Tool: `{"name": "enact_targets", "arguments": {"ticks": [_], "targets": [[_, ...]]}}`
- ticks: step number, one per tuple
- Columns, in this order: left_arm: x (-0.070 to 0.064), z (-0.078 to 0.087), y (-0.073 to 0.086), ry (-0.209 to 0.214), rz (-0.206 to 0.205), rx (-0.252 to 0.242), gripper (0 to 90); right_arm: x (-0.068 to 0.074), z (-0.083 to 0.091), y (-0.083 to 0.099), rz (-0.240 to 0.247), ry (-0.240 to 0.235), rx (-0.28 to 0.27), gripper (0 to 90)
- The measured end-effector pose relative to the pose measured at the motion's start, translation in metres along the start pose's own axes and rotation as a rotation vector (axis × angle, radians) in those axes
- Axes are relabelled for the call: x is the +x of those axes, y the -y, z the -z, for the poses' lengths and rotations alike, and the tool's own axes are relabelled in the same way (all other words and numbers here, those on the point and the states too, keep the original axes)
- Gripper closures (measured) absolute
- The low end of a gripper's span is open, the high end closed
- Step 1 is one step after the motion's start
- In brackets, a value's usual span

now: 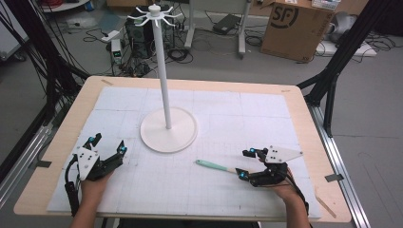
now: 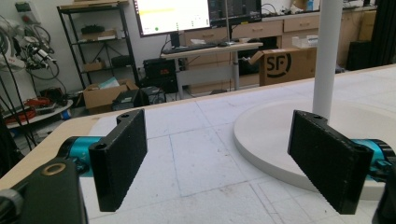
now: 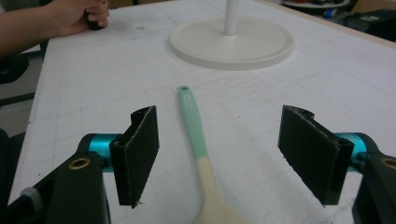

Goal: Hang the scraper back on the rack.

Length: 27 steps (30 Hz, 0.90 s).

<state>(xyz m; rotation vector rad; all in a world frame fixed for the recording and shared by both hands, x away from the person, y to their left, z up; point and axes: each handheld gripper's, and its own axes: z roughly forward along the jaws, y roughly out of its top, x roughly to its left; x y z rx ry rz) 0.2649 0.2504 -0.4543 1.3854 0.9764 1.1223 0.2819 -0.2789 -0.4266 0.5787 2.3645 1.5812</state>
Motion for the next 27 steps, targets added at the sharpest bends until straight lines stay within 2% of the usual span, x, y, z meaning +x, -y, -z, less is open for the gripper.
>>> {"name": "enact_targets", "arguments": {"ticks": [5, 10, 16, 23, 27], "targets": [[0.000, 0.000, 0.000, 0.001, -0.001, 0.001, 20.4, 0.000, -0.009, -0.007, 0.016, -0.004, 0.094, 28.9], [0.000, 0.000, 0.000, 0.001, 0.000, 0.002, 20.4, 0.001, -0.020, -0.012, 0.022, 0.005, 0.222, 29.0], [0.000, 0.000, 0.000, 0.001, 0.001, 0.002, 20.4, 0.002, -0.026, -0.020, 0.056, 0.003, 0.300, 29.8], [0.000, 0.000, 0.000, 0.001, 0.000, 0.002, 20.4, 0.005, -0.033, -0.023, 0.063, -0.001, 0.428, 30.8], [0.000, 0.000, 0.000, 0.001, 0.000, 0.002, 20.4, 0.006, -0.037, -0.022, 0.069, 0.002, 0.457, 31.2]]}}
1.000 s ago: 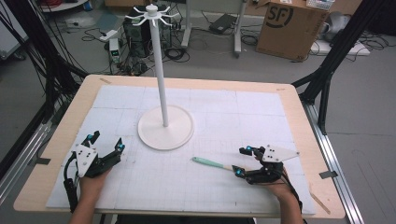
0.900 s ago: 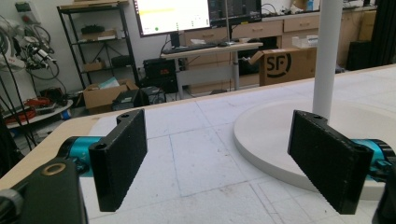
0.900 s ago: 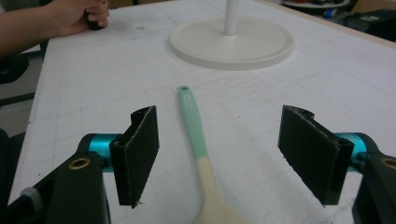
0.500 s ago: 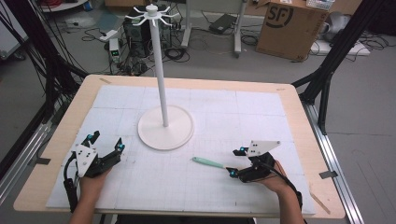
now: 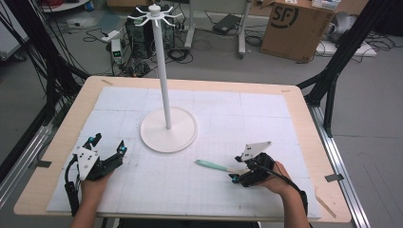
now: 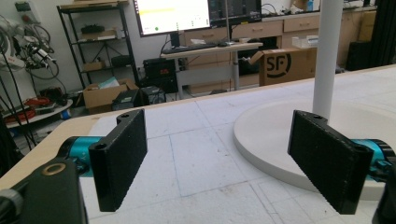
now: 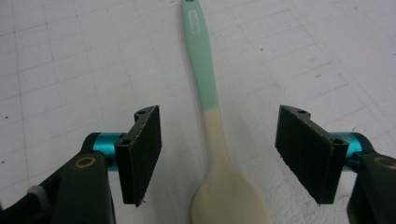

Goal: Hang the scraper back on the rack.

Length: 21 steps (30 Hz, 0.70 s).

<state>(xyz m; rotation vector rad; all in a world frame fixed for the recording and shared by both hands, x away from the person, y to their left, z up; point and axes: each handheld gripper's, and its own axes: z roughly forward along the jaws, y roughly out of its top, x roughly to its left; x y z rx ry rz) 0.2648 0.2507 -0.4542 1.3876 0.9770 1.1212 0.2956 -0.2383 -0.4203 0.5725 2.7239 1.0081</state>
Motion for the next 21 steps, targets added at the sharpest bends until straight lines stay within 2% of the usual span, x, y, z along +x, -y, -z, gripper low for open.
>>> {"name": "enact_targets", "arguments": {"ticks": [3, 7, 16, 21], "targets": [[0.000, 0.000, 0.000, 0.000, 0.000, 0.000, 20.4, 0.001, -0.003, -0.001, 0.012, 0.009, 0.050, 31.6], [0.000, 0.000, 0.000, 0.000, 0.000, 0.001, 20.4, 0.000, -0.005, -0.004, 0.004, -0.010, 0.070, 32.1], [0.000, 0.000, 0.000, 0.000, 0.002, 0.000, 20.4, 0.002, -0.014, -0.021, 0.033, -0.025, 0.205, 33.2], [0.000, 0.000, 0.000, 0.000, 0.001, 0.000, 20.4, 0.002, -0.017, -0.029, 0.042, -0.039, 0.250, 33.8]]}}
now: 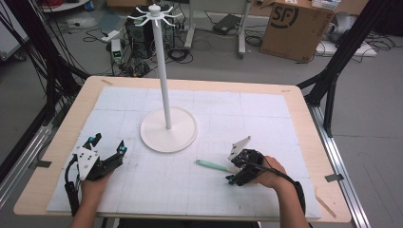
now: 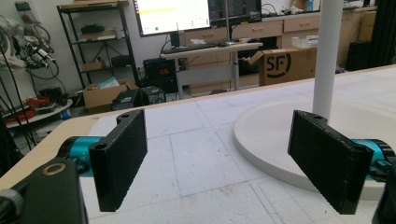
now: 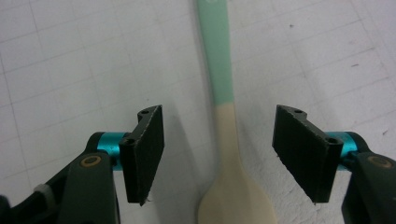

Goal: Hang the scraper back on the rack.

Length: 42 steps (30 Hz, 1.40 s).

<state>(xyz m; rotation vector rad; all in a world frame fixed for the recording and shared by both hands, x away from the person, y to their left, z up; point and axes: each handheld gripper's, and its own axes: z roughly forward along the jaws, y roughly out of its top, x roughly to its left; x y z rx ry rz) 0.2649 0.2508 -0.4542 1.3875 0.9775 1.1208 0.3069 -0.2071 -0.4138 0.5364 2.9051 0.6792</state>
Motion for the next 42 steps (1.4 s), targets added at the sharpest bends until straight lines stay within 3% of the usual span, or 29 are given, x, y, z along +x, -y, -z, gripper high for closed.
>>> {"name": "enact_targets", "arguments": {"ticks": [9, 16, 23, 42], "targets": [[0.000, 0.000, 0.000, 0.000, 0.001, 0.000, 20.4, -0.004, -0.002, -0.015, 0.004, -0.030, 0.136, 35.9], [0.000, 0.000, 0.000, 0.000, 0.004, -0.002, 20.4, -0.005, -0.003, -0.028, 0.030, -0.067, 0.198, 40.3], [0.000, 0.000, 0.000, 0.000, 0.002, -0.001, 20.4, -0.007, -0.008, -0.036, 0.037, -0.076, 0.274, 42.6], [0.000, 0.000, 0.000, 0.000, 0.002, -0.001, 20.4, -0.015, -0.012, -0.046, 0.059, -0.113, 0.366, 47.9]]}}
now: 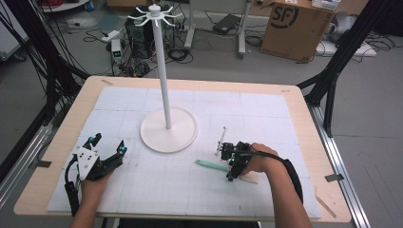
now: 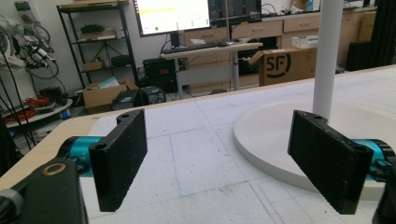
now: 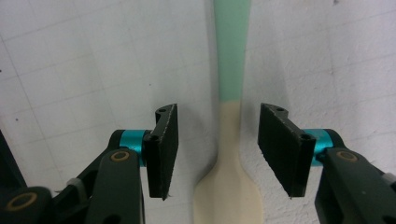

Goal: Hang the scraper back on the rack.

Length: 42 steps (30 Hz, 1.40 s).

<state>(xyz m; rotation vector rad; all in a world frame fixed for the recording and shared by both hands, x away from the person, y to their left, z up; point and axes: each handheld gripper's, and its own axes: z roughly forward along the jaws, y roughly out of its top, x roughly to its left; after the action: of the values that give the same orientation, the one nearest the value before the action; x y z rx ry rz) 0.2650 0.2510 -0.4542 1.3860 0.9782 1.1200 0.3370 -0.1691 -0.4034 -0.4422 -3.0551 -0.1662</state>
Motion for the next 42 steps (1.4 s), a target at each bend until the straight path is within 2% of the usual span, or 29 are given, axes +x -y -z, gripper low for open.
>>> {"name": "enact_targets", "arguments": {"ticks": [3, 4, 5, 6, 7, 8, 16, 19, 24, 27, 28, 42], "targets": [[-0.0001, 0.0001, 0.0000, 0.001, 0.000, 0.001, 20.4, -0.0010, 0.0017, -0.0023, 0.020, 0.010, 0.009, 48.6], [-0.0002, -0.0001, 0.0000, 0.000, 0.002, -0.001, 20.4, 0.0002, 0.0018, -0.0034, 0.009, 0.008, 0.007, 49.0], [-0.0001, -0.0001, 0.0000, 0.000, 0.001, -0.001, 20.4, -0.0014, 0.0026, -0.0042, 0.034, 0.014, 0.015, 49.2], [-0.0001, -0.0001, 0.0000, 0.001, 0.000, 0.000, 20.4, 0.0005, 0.0031, -0.0053, 0.013, 0.014, 0.015, 49.8], [-0.0001, 0.0000, 0.0000, 0.000, 0.001, 0.000, 20.4, -0.0009, 0.0039, -0.0059, 0.035, 0.020, 0.026, 50.3], [-0.0002, 0.0000, 0.0000, 0.000, 0.001, -0.001, 20.4, -0.0005, 0.0034, -0.0069, 0.030, 0.017, 0.013, 50.8], [-0.0002, 0.0000, 0.0000, 0.001, 0.000, 0.000, 20.4, -0.0010, -0.0013, -0.0092, 0.050, 0.019, 0.049, 52.2], [-0.0001, 0.0001, 0.0000, 0.001, 0.000, 0.000, 20.4, 0.0001, -0.0012, -0.0102, 0.037, 0.018, 0.045, 53.3], [-0.0001, 0.0001, -0.0001, 0.001, -0.002, 0.001, 20.4, -0.0012, -0.0022, -0.0097, 0.052, 0.019, 0.046, 54.8], [-0.0001, 0.0001, -0.0001, 0.002, -0.002, 0.001, 20.4, -0.0001, -0.0023, -0.0095, 0.038, 0.026, 0.044, 56.8], [-0.0001, 0.0001, 0.0000, 0.001, 0.000, 0.000, 20.4, -0.0009, -0.0026, -0.0093, 0.052, 0.025, 0.045, 57.5], [-0.0002, 0.0001, -0.0001, 0.002, -0.001, 0.000, 20.4, 0.0016, -0.0034, -0.0084, 0.053, 0.059, 0.035, 65.5]]}}
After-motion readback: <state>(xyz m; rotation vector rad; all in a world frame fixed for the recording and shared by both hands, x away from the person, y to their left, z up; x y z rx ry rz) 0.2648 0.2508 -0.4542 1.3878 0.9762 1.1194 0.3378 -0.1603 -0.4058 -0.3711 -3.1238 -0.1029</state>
